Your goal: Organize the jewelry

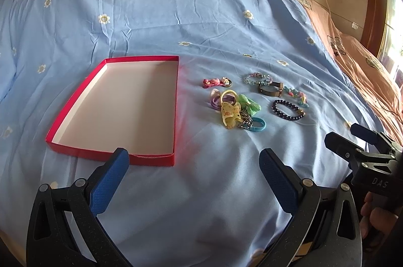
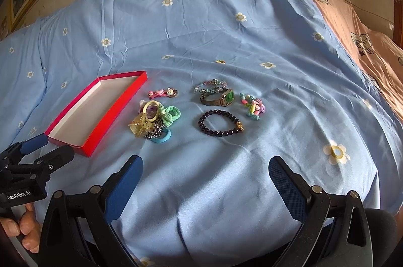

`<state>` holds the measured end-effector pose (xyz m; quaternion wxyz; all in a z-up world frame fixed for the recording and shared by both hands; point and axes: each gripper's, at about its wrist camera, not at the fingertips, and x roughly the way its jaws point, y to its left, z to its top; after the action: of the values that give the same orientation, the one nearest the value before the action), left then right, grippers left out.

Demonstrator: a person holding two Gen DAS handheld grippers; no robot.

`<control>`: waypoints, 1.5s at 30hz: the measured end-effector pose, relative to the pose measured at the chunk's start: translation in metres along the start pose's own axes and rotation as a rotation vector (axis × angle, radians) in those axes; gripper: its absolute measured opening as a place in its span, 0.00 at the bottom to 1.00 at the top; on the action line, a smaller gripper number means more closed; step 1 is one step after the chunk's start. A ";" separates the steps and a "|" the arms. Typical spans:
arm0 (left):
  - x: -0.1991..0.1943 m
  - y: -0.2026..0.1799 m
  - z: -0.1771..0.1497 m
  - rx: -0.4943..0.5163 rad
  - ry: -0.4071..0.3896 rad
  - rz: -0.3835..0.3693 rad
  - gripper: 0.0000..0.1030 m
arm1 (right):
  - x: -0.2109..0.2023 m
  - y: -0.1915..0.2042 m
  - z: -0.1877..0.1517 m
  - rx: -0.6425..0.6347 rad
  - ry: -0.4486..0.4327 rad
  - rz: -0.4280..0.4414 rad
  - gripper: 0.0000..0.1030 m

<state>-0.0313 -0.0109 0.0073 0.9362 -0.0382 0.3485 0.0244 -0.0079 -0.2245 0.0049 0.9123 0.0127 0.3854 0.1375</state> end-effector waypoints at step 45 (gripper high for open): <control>0.003 -0.006 -0.001 0.013 0.003 0.003 1.00 | 0.001 0.007 0.004 -0.019 -0.003 0.027 0.98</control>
<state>-0.0290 -0.0165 0.0049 0.9359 -0.0316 0.3499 0.0237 -0.0061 -0.2175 0.0081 0.9111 0.0094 0.3825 0.1534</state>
